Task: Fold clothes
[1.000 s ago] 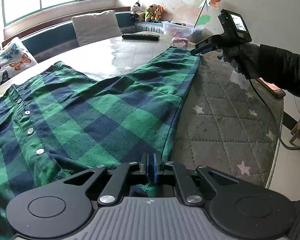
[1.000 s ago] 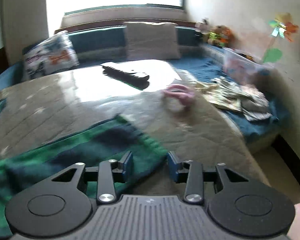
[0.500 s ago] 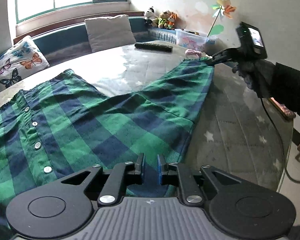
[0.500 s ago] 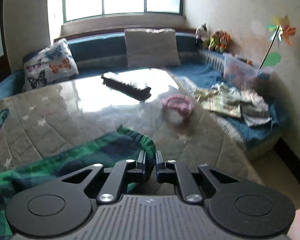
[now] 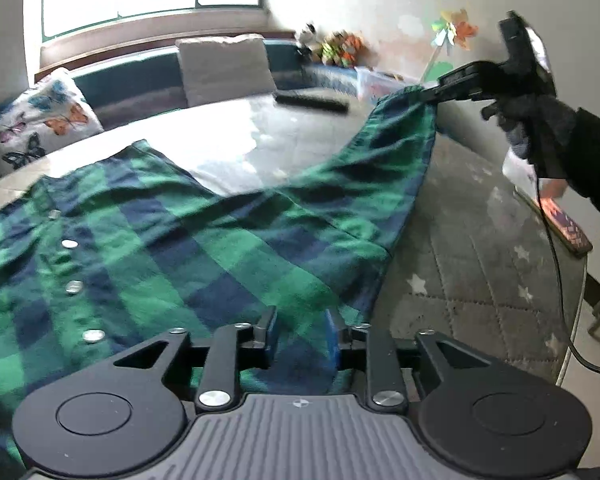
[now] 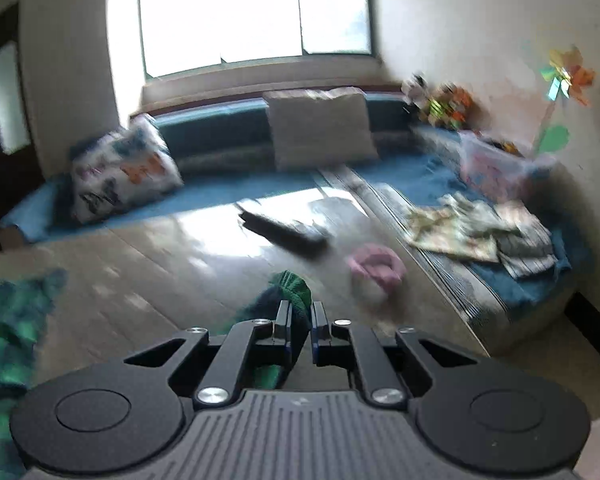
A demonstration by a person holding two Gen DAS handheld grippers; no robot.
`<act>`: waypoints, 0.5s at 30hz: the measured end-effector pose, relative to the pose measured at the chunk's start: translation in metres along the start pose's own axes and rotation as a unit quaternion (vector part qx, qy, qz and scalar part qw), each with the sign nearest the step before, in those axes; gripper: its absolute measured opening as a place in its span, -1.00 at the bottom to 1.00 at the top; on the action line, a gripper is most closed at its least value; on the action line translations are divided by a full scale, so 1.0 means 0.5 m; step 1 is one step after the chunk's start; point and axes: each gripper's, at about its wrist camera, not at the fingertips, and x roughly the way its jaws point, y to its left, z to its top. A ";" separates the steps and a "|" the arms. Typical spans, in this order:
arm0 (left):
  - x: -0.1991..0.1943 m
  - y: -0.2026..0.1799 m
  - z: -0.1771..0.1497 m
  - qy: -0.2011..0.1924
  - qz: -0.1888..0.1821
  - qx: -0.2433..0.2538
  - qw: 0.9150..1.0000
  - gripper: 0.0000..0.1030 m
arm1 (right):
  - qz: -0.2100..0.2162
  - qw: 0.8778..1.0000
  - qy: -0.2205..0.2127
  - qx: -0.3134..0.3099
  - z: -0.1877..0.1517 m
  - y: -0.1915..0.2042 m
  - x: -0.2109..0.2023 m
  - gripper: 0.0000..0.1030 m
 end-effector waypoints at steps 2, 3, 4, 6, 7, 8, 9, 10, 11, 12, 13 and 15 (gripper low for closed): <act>-0.025 0.017 -0.006 -0.013 0.015 -0.012 1.000 -0.19 | 0.029 0.999 -0.019 -0.011 0.026 0.039 -0.038 -0.85; -0.038 0.027 -0.011 -0.018 0.022 -0.018 0.999 -0.14 | 0.044 0.999 -0.026 -0.019 0.037 0.063 -0.056 -0.85; -0.051 0.037 -0.017 -0.024 0.030 -0.025 0.999 -0.11 | 0.059 0.997 -0.033 -0.027 0.048 0.087 -0.074 -0.85; -0.079 0.059 -0.032 -0.034 0.047 -0.039 0.998 0.01 | 0.089 0.994 -0.042 -0.044 0.062 0.142 -0.106 -0.85; -0.093 0.071 -0.040 -0.039 0.054 -0.047 0.997 0.02 | 0.103 0.992 -0.046 -0.053 0.067 0.169 -0.118 -0.85; -0.106 0.083 -0.049 -0.043 0.061 -0.056 0.996 0.05 | 0.118 0.990 -0.049 -0.063 0.071 0.200 -0.131 -0.85; -0.119 0.094 -0.059 -0.046 0.069 -0.064 0.994 0.07 | 0.138 0.986 -0.051 -0.073 0.074 0.239 -0.144 -0.85; -0.132 0.106 -0.068 -0.049 0.076 -0.073 0.993 0.07 | 0.152 0.984 -0.051 -0.079 0.075 0.268 -0.152 -0.85; -0.144 0.118 -0.078 -0.052 0.082 -0.081 0.992 0.08 | 0.167 0.981 -0.050 -0.087 0.074 0.299 -0.160 -0.85; -0.155 0.129 -0.090 -0.054 0.088 -0.089 0.991 0.08 | 0.183 0.977 -0.049 -0.098 0.068 0.337 -0.167 -0.85; -0.167 0.139 -0.102 -0.056 0.095 -0.097 0.989 0.08 | 0.199 0.973 -0.047 -0.110 0.062 0.375 -0.174 -0.85; -0.189 0.160 -0.125 -0.058 0.106 -0.112 0.986 0.09 | 0.231 0.963 -0.043 -0.133 0.050 0.450 -0.188 -0.85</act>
